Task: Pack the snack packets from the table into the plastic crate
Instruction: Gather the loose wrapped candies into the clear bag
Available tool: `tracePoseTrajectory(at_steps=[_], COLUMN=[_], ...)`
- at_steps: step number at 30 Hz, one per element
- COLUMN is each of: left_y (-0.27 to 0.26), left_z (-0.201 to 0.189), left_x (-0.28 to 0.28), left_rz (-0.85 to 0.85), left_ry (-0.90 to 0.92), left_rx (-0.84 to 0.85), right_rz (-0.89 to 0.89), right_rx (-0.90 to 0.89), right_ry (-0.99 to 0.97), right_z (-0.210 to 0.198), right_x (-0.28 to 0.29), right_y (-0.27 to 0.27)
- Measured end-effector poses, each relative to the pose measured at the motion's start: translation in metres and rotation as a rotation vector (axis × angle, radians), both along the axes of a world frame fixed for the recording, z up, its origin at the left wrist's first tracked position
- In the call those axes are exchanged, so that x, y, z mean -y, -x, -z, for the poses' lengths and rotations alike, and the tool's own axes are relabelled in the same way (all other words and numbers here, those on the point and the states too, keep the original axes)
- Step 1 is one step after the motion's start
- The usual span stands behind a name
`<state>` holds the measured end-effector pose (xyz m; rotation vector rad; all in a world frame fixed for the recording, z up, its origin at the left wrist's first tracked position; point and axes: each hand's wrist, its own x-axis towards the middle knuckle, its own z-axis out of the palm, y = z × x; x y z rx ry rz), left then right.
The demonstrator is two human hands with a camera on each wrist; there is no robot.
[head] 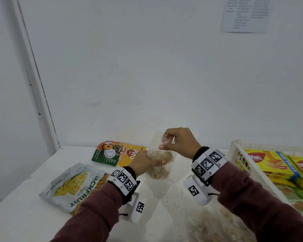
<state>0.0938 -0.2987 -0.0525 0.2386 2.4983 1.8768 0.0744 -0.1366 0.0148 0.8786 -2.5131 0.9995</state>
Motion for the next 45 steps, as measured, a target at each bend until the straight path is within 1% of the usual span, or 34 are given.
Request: tracePoseTrajectory(at_steps=[4, 6, 10, 11, 14, 17, 20, 21, 23, 25, 27, 31, 35, 38, 41, 45], left_y=[0.002, 0.002, -0.006, -0.008, -0.005, -0.004, -0.006, -0.006, -0.007, -0.008, -0.006, -0.008, -0.01, -0.01, -0.008, -0.006], left_z=[0.001, -0.001, -0.007, -0.007, -0.002, -0.001, -0.002, -0.002, -0.003, -0.006, -0.008, -0.011, -0.013, -0.014, -0.015, -0.015], left_x=[0.002, 0.003, 0.003, 0.003, 0.006, 0.008, 0.011, 0.012, 0.014, 0.016, 0.018, 0.02, 0.021, 0.023, 0.025, 0.025], left_rz=[-0.044, -0.041, 0.078, 0.081, 0.012, 0.024, 0.056, 0.08, 0.069, -0.018, -0.086, -0.069, -0.053, -0.072, -0.089, -0.123], left_ry=[-0.042, -0.028, -0.052, -0.056, -0.067, -0.027, 0.041, 0.021, -0.071, -0.138, -0.166, -0.156, -0.154, -0.178, -0.152, -0.145], left_rx=[-0.011, 0.003, -0.005, -0.003, -0.029, -0.023, -0.016, -0.035, -0.102, -0.172, -0.204, -0.207, -0.24, -0.272, -0.305, -0.299], right_rz=[-0.034, -0.031, 0.014, 0.006, -0.066, -0.128, -0.101, -0.1, -0.114, -0.12, -0.111, -0.083, -0.132, -0.144, -0.15, -0.147], right_rx=[0.125, 0.124, 0.074, 0.079, 0.151, 0.226, 0.241, 0.24, 0.25, 0.264, 0.273, 0.247, 0.182, 0.21, 0.226, 0.226], right_ry=[0.02, 0.056, 0.101, 0.107, 0.091, 0.152, 0.222, 0.224, 0.195, 0.164, 0.157, 0.069, 0.05, 0.07, 0.055, 0.024], right_z=[-0.003, -0.003, -0.004, -0.004, -0.002, -0.001, 0.002, 0.003, 0.003, 0.004, 0.006, 0.006, 0.008, 0.009, 0.011, 0.013], right_x=[-0.001, -0.001, 0.0, -0.001, -0.001, 0.002, 0.006, 0.007, 0.008, 0.008, 0.009, 0.011, 0.017, 0.019, 0.02, 0.021], right_y=[0.0, 0.0, -0.001, -0.001, 0.001, 0.0, 0.001, 0.002, 0.002, 0.001, 0.0, 0.001, 0.0, 0.001, 0.004, 0.004])
